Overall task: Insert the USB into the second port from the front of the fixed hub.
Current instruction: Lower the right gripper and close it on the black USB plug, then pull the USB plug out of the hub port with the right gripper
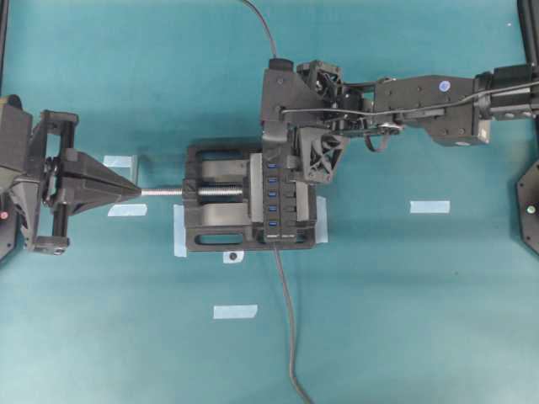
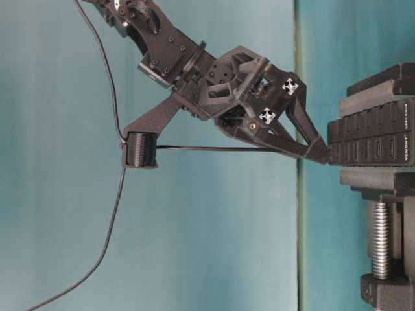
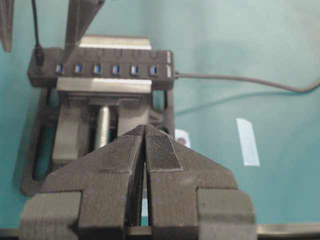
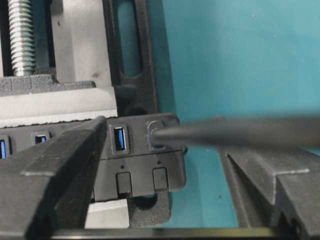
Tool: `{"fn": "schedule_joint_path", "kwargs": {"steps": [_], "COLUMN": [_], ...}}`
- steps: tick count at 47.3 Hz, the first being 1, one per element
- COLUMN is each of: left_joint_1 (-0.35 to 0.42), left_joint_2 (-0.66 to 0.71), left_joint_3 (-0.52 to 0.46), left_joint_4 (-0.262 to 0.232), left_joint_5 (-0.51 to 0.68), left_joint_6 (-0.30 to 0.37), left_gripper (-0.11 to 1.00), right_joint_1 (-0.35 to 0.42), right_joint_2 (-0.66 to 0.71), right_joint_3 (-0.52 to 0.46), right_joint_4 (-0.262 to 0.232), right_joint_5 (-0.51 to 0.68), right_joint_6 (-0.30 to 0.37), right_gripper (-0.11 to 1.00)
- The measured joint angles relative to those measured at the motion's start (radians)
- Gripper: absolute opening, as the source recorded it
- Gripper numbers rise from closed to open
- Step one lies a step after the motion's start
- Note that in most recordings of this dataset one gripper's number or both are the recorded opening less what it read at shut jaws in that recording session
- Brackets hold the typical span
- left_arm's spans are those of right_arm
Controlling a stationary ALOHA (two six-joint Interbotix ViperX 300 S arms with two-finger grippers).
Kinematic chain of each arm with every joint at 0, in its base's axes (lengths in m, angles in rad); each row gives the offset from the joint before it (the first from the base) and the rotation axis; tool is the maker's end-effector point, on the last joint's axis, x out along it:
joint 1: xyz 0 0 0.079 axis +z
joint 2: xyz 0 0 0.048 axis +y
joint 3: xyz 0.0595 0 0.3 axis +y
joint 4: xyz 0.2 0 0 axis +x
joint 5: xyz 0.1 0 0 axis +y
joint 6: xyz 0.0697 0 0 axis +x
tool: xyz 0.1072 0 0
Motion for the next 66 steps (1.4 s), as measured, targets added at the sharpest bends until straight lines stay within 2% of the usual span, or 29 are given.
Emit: {"fn": "schedule_joint_path", "kwargs": {"steps": [18,26,30,55,66], "left_joint_1": [0.0,0.0,0.0,0.0,0.0], "left_joint_2": [0.0,0.0,0.0,0.0,0.0], "left_joint_3": [0.0,0.0,0.0,0.002,0.002], "left_joint_4": [0.0,0.0,0.0,-0.002,0.0], "left_joint_5": [0.0,0.0,0.0,0.002,0.0], "left_joint_6": [0.0,-0.003,-0.003,-0.005,-0.005], "left_gripper": [0.0,0.0,0.0,0.0,0.0], "right_joint_1": [0.008,0.009,0.009,0.009,0.021], "right_joint_2": [0.0,0.0,-0.002,-0.003,-0.04], "right_joint_3": [0.0,0.0,0.0,-0.006,-0.049], "right_joint_4": [0.0,-0.003,-0.005,-0.003,-0.003], "right_joint_5": [0.012,0.026,0.028,0.034,0.121], "right_joint_6": [0.0,0.0,0.0,0.002,0.0], "right_gripper": [0.22,0.09,0.06,0.06,0.06]}}
